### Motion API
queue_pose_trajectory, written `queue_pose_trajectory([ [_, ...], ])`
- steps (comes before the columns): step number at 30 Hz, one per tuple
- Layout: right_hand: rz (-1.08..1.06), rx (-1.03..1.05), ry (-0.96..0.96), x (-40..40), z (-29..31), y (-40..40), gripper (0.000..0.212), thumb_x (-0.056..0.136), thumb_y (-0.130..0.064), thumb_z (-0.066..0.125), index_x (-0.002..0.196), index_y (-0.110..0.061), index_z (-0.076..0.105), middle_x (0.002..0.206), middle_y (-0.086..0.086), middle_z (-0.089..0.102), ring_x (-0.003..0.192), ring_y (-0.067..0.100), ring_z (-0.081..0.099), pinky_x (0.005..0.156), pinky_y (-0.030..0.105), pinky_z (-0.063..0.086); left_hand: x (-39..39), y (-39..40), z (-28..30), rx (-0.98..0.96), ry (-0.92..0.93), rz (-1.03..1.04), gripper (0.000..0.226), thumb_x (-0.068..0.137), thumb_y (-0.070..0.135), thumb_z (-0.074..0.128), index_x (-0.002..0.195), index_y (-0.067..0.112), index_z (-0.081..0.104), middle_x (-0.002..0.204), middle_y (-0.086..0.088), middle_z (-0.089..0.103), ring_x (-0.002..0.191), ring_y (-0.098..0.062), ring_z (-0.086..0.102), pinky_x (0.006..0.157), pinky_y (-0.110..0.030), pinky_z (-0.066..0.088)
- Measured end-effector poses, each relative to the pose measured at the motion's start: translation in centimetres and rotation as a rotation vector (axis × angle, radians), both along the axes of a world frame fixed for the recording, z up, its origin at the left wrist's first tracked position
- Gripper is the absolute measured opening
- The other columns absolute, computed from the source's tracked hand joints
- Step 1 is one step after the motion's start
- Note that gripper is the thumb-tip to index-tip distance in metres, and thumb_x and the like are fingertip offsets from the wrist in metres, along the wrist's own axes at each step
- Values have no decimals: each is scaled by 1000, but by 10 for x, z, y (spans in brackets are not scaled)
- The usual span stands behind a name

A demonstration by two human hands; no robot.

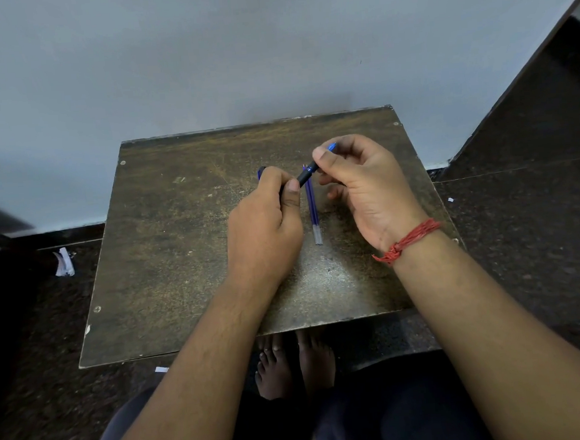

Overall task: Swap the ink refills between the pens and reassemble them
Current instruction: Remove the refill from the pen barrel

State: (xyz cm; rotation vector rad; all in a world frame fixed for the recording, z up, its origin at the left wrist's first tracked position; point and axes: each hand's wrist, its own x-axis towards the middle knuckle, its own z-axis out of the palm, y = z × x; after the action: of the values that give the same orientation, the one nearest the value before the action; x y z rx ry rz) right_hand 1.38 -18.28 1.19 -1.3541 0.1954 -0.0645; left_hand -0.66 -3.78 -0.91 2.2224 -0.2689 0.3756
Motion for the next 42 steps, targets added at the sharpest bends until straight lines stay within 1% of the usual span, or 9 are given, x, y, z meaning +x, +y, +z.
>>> queue_pose_trajectory([
  [6, 34, 120, 6, -1, 6, -2, 29, 90, 9, 54, 110, -11, 58, 99, 10, 77, 90, 20, 70, 69, 29, 53, 0, 1, 0, 4, 10, 5, 17, 103, 30, 43, 91, 20, 50, 57, 10, 48, 52, -12, 48, 51, -35, 37],
  [9, 46, 166, 12, -2, 7, -3, 30, 90, 8, 53, 114, -9, 56, 108, 14, 75, 92, 23, 70, 70, 30, 54, 0, 1, 1, 16, 2, 6, 16, 103, 29, 43, 92, 19, 51, 56, 11, 47, 51, -10, 47, 50, -34, 34],
  [13, -1, 40, 20, -1, 2, 0, 19, 91, -12, 70, 107, -11, 61, 90, 5, 70, 75, 15, 67, 57, 26, 48, 0, 0, 1, 8, 8, 6, 17, 102, 29, 44, 92, 19, 51, 56, 10, 47, 52, -16, 48, 51, -37, 38],
  [16, -32, 5, 12, 0, 0, 0, 18, 88, -10, 73, 103, -11, 62, 80, -1, 69, 68, 11, 64, 55, 26, 46, -1, 0, 1, 8, 8, 5, 15, 103, 29, 44, 90, 21, 50, 56, 10, 47, 52, -15, 48, 51, -35, 37],
  [22, -69, 124, 24, -1, 8, -2, 23, 90, 6, 60, 106, -11, 59, 87, 4, 75, 75, 13, 69, 61, 25, 50, 0, 0, 1, 11, 13, 5, 15, 102, 30, 43, 91, 22, 50, 57, 11, 47, 51, -11, 47, 51, -34, 33],
  [30, -148, 266, -36, 2, 9, -10, 19, 91, 5, 60, 98, -13, 61, 88, 6, 72, 76, 16, 68, 63, 27, 52, -1, 0, 1, 14, 5, 4, 16, 102, 31, 43, 90, 22, 49, 57, 9, 48, 54, -16, 50, 53, -37, 40],
  [36, -397, 396, -84, 9, 8, -33, 17, 91, 2, 62, 96, -14, 60, 90, 11, 68, 77, 19, 67, 65, 28, 54, -2, 0, 1, 16, 18, 1, 16, 103, 29, 43, 89, 24, 46, 55, 10, 45, 52, -13, 48, 52, -34, 33],
  [39, -482, 239, -92, 10, 5, -44, 15, 91, 1, 62, 95, -13, 58, 81, 6, 69, 74, 18, 68, 64, 28, 53, -2, 1, 2, -2, 30, 6, 16, 103, 29, 43, 90, 22, 49, 55, 10, 46, 51, -10, 47, 51, -33, 33],
  [42, -436, -172, -68, 11, -4, -50, 12, 89, -4, 62, 93, -15, 59, 73, 0, 67, 69, 16, 68, 62, 30, 53, -2, 0, 2, -4, 40, 4, 15, 104, 28, 44, 92, 22, 50, 57, 9, 48, 52, -12, 48, 51, -33, 35],
])
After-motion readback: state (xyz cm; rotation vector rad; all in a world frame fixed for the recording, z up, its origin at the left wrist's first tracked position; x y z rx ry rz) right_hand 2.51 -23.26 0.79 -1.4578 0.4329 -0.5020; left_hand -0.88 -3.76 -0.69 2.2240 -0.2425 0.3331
